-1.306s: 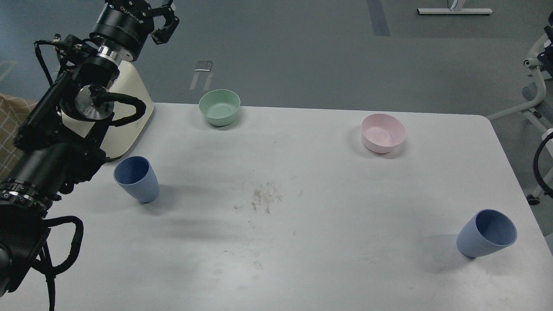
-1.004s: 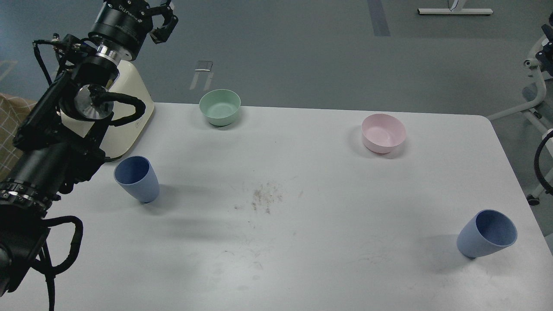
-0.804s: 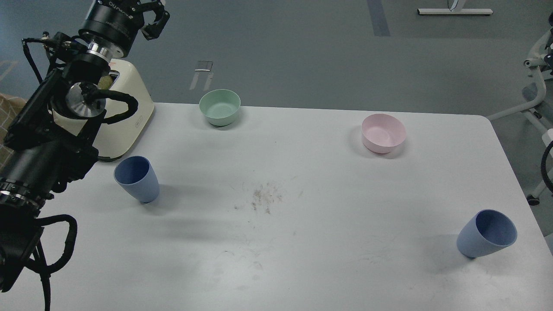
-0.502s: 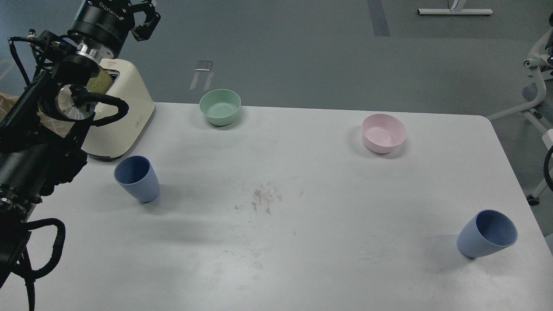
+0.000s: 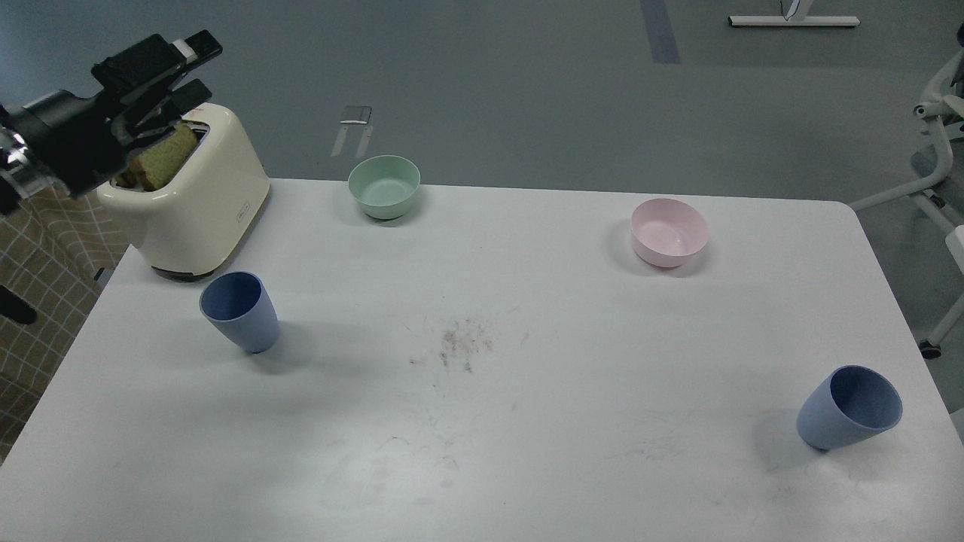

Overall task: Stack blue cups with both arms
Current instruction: 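Lower the left arm from the raised pose toward the blue cup nearest it, then grasp the blue cup nearest the left gripper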

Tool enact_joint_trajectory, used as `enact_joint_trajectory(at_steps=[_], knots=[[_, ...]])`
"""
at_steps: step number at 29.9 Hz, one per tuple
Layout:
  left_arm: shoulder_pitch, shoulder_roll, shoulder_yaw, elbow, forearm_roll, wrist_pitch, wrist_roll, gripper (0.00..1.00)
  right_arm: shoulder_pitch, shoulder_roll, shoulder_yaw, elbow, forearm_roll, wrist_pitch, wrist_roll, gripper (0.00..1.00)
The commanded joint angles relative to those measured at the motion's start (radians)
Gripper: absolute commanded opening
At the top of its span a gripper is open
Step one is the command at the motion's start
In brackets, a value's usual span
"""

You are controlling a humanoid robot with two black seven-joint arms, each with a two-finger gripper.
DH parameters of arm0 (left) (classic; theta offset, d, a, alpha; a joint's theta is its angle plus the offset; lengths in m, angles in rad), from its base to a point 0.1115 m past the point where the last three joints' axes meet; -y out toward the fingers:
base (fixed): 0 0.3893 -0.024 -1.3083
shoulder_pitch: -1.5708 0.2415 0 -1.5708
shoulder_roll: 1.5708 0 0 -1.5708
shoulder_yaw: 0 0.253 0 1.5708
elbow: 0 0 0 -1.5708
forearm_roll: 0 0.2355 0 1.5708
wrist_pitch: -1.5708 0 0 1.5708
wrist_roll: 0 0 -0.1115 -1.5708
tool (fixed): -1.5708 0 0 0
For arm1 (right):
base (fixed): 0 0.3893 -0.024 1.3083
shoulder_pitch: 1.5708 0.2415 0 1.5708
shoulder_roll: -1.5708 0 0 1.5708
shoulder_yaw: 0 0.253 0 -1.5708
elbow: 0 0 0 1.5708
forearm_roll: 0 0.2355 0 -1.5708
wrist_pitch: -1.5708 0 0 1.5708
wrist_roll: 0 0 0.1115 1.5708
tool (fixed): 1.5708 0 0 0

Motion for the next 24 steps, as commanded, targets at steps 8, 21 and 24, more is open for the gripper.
enact_joint_trajectory(at_steps=[8,21,24], knots=[[0.071,0.162,0.114,-0.071,0.566,-0.001,-0.046,0.81,-0.023,0.000,0.010,0.000,0.003,0.000,0.055,1.00],[0.057,0.132,0.298,0.010,0.787,-0.001,-0.063,0.78,-0.101,0.000,0.042,-0.002,0.003,0.000,0.119,1.00],[0.057,0.101,0.298,0.053,0.787,-0.001,-0.061,0.72,-0.106,0.000,0.050,0.000,0.003,0.000,0.119,1.00]])
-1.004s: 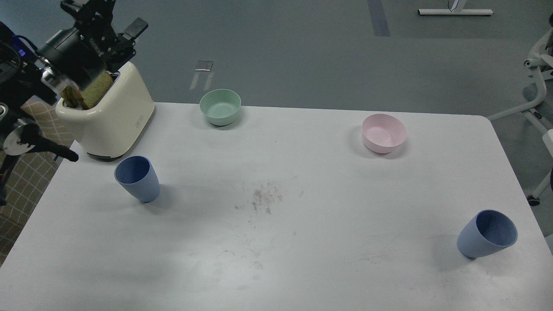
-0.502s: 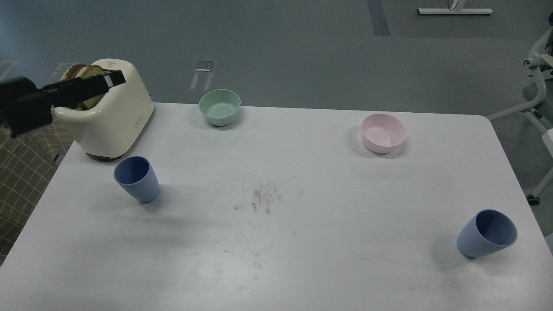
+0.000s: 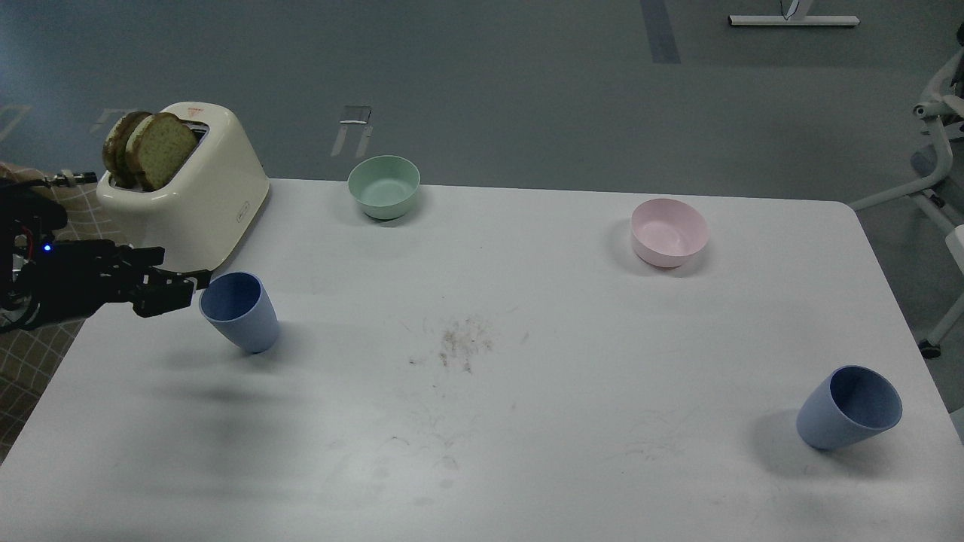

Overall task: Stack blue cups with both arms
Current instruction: 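Grasp the blue cup nearest the left gripper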

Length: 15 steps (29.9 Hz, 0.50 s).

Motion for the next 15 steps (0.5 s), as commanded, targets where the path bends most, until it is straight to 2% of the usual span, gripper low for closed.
enact_joint_trajectory(at_steps=[1,6,10,15], knots=[[-0.003,-0.032,0.006,0.042,0.001,0.000,0.003,0.72,-0.004,0.000,0.008,0.001,0.000,0.000,0.000,1.00],[-0.003,-0.088,0.008,0.085,-0.002,-0.001,0.002,0.62,-0.004,0.000,0.011,0.004,0.000,0.000,0.000,1.00],[-0.003,-0.112,0.008,0.091,-0.004,-0.001,0.005,0.58,-0.004,0.002,0.011,0.004,0.000,0.000,0.000,1.00],[-0.014,-0.169,0.006,0.157,-0.004,-0.001,0.009,0.53,-0.011,0.002,0.011,0.004,0.000,0.000,0.000,1.00]])
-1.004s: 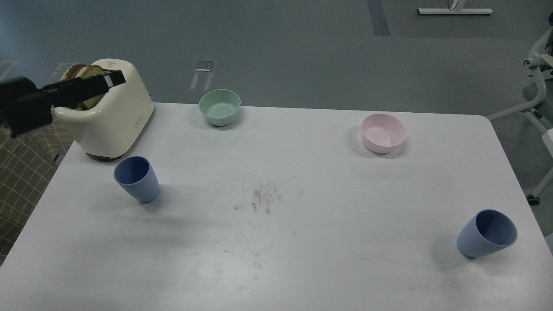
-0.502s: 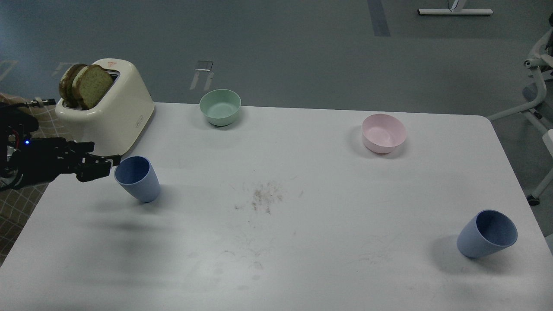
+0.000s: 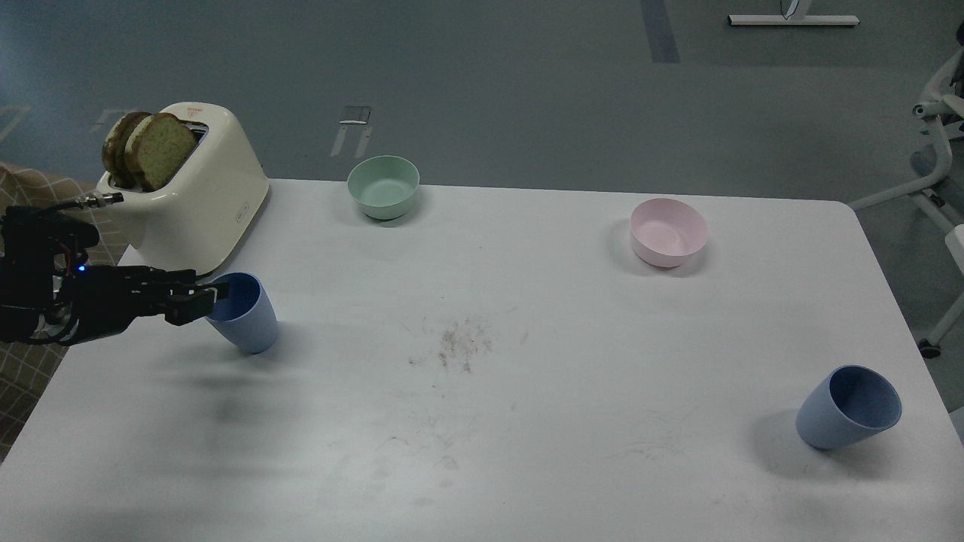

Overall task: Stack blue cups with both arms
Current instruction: 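Grasp the blue cup nearest the left gripper, then carry the blue cup with the left gripper to the table center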

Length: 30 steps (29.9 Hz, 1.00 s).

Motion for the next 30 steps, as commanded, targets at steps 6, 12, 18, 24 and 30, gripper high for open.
enact_joint_trajectory(at_steps=[6,12,18,24,30], knots=[[-0.015,-0.053,0.000,0.046,0.003,-0.005,-0.001,0.16,-0.016,0.000,0.000,-0.002,0.000,0.000,0.000,1.00],[-0.016,-0.055,0.009,0.044,0.006,-0.006,-0.002,0.00,-0.024,0.003,0.000,-0.003,0.000,0.000,0.000,1.00],[-0.068,-0.050,0.013,0.017,0.015,-0.012,-0.002,0.00,-0.033,0.008,0.000,-0.003,0.000,0.000,0.000,1.00],[-0.308,-0.065,0.025,-0.118,0.018,-0.113,0.001,0.00,-0.040,0.005,0.001,0.000,0.000,0.000,0.000,1.00],[-0.606,-0.275,0.303,-0.144,0.106,-0.113,0.015,0.00,-0.063,-0.001,0.032,0.003,0.000,0.000,0.000,1.00]])
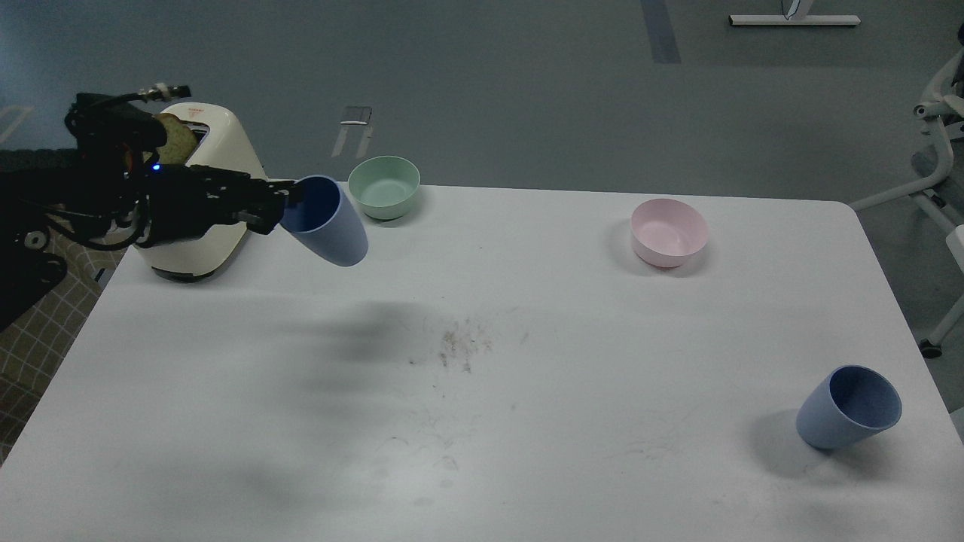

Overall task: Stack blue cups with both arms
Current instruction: 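Carry the blue cup with the left gripper to the table center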

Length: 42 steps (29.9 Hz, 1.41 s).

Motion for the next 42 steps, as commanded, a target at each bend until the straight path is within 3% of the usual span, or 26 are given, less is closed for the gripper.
enact_joint_trajectory(at_steps=[1,5,12,25,31,42], knots=[[-0.140,-0.098,0.146,0.003,0.038,0.000,0.005,0.00,-0.014,-0.003,0.020,0.003,0.000,0.000,0.000,1.00],[-0.225,-0.256,0.282,0.047,0.041,0.000,0.012,0.00,-0.040,-0.010,0.044,0.004,0.000,0.000,0.000,1.00],[-0.225,-0.414,0.376,0.155,0.112,0.000,0.029,0.00,-0.098,-0.010,0.064,0.021,0.000,0.000,0.000,1.00],[-0.209,-0.445,0.446,0.196,0.132,0.000,0.034,0.00,-0.109,-0.009,0.090,0.033,0.000,0.000,0.000,1.00],[-0.209,-0.471,0.443,0.235,0.132,0.000,0.069,0.00,-0.109,-0.004,0.090,0.041,0.000,0.000,0.000,1.00],[-0.216,-0.462,0.445,0.235,0.132,0.000,0.069,0.00,-0.111,-0.004,0.090,0.041,0.000,0.000,0.000,1.00]])
